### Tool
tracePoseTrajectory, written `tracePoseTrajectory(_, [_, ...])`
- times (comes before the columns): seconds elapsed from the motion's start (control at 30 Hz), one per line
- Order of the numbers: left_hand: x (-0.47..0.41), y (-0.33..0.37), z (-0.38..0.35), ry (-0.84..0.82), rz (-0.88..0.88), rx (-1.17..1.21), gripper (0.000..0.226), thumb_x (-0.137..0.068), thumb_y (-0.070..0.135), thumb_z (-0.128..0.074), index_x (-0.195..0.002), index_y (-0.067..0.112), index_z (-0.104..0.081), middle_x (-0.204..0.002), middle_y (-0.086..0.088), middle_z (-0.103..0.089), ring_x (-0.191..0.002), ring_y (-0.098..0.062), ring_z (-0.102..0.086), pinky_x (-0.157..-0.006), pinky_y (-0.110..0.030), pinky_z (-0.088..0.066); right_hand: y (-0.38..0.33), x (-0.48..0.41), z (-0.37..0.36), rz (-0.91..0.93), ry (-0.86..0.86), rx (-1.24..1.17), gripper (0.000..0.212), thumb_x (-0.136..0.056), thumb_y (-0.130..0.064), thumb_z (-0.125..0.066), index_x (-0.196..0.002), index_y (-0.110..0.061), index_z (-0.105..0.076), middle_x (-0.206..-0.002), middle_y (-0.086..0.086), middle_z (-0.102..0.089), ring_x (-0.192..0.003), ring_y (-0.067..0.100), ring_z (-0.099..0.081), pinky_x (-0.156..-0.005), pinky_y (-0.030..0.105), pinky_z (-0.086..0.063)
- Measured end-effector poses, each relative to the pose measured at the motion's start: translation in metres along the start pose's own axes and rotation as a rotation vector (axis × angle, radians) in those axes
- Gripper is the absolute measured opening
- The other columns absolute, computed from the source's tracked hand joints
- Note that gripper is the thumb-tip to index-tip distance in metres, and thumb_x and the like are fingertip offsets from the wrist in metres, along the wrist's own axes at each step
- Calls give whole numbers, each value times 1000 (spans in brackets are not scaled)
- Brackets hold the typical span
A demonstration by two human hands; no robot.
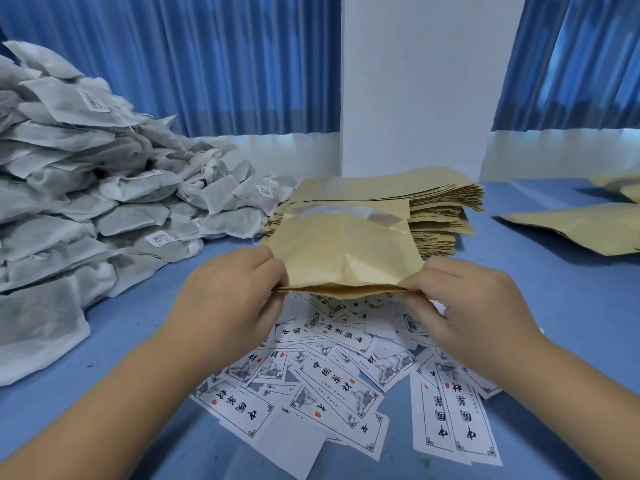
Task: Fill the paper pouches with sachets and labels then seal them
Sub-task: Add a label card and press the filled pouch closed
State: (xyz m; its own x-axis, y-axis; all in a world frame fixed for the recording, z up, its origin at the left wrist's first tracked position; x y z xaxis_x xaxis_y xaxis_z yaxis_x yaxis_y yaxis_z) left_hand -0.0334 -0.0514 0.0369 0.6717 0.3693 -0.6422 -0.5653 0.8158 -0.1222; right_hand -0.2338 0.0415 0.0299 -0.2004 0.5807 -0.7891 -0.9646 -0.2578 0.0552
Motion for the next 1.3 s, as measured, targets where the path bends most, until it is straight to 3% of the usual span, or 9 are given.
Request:
tracePoseTrajectory(0.27, [-1, 3, -1, 35, -22, -18, 21, -70, 12, -81, -65, 8, -61, -62, -2, -52, -49, -26, -48, -41, -26, -27, 6, -2, 1, 0, -33, -71, 11, -82, -25, -71, -78, -16, -75, -72, -3, -64, -63, 20, -61, -49, 30, -48])
tracePoseTrajectory(0.37, [-1, 2, -3, 10, -40, -47, 23, -69, 9, -80, -64, 8, -59, -62, -3, -51, -48, -26, -47, -43, -26, -24, 0, 0, -4, 70, -51, -45, 2, -73, -14, -77, -74, -13, -76, -69, -2, -64, -60, 22, -62, -46, 29, -49])
tracePoseTrajectory(0.43, [-1, 3, -6, -13, -34, -54, 24, -67, 9, -81, -64, 9, -57, -63, -3, -51, -49, -26, -47, -44, -27, -22, -1, 1, -7, 66, -49, -51, 8, -68, -7, -80, -73, -11, -76, -67, -1, -63, -58, 23, -62, -45, 29, -49])
tracePoseTrajectory(0.6, [-3, 13, -13, -37, -45, 30, 16, -66, 12, -77, -74, 13, -63, -72, -1, -58, -58, -26, -56, -42, -31, -39, 2, 0, -4, 7, -16, -102, 4, -70, -13, -71, -71, -10, -74, -64, -2, -61, -56, 21, -59, -45, 27, -48])
tracePoseTrajectory(0.77, [-4, 18, -14, 1, -97, 55, 19, -68, 12, -80, -63, 10, -62, -61, -1, -53, -50, -24, -52, -37, -26, -39, -2, -1, -6, 21, -63, -42, 10, -77, -21, -68, -71, -14, -71, -67, -3, -60, -60, 20, -58, -46, 32, -48])
tracePoseTrajectory(0.93, [-5, 21, -11, 4, -42, 33, 19, -79, 22, -48, -69, 9, -58, -67, -3, -52, -53, -25, -49, -41, -28, -32, -13, -3, -10, 98, -58, -41, 9, -77, -18, -72, -83, -11, -74, -73, 1, -64, -64, 24, -61, -52, 34, -50])
tracePoseTrajectory(1.07, [-9, 36, -14, 19, -55, 48, 7, -74, 16, -60, -75, 10, -64, -72, -3, -58, -57, -25, -53, -43, -28, -38, -16, -2, -13, 78, -15, -64, 5, -74, -8, -69, -74, -8, -74, -67, 2, -62, -57, 26, -59, -48, 33, -49])
tracePoseTrajectory(1.2, [-10, 42, -14, 70, -112, 57, 18, -78, 14, -55, -64, 7, -62, -62, -5, -55, -50, -26, -52, -36, -28, -39, -19, -2, -14, 67, -57, -48, 4, -74, -13, -69, -71, -11, -72, -64, -1, -60, -56, 23, -57, -49, 26, -44])
tracePoseTrajectory(1.3, [-9, 41, -14, 42, -115, 38, 13, -66, 4, -75, -63, 7, -63, -60, -5, -54, -49, -27, -52, -36, -30, -39, -24, -2, -16, 96, -97, 6, 2, -75, -13, -70, -74, -13, -71, -68, 0, -60, -59, 24, -57, -53, 26, -42])
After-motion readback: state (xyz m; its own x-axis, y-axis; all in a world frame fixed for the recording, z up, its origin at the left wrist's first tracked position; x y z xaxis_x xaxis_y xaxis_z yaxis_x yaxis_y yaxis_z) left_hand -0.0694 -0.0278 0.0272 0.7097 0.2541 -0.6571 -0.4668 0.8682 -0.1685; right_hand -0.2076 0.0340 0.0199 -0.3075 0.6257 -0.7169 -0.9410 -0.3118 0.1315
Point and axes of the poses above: each hand's wrist, its own x-axis away from the middle knuckle, its own z-axis out of the back of the hand, y = z × x, the point moved 6 cm from there along -x, towards the middle knuckle
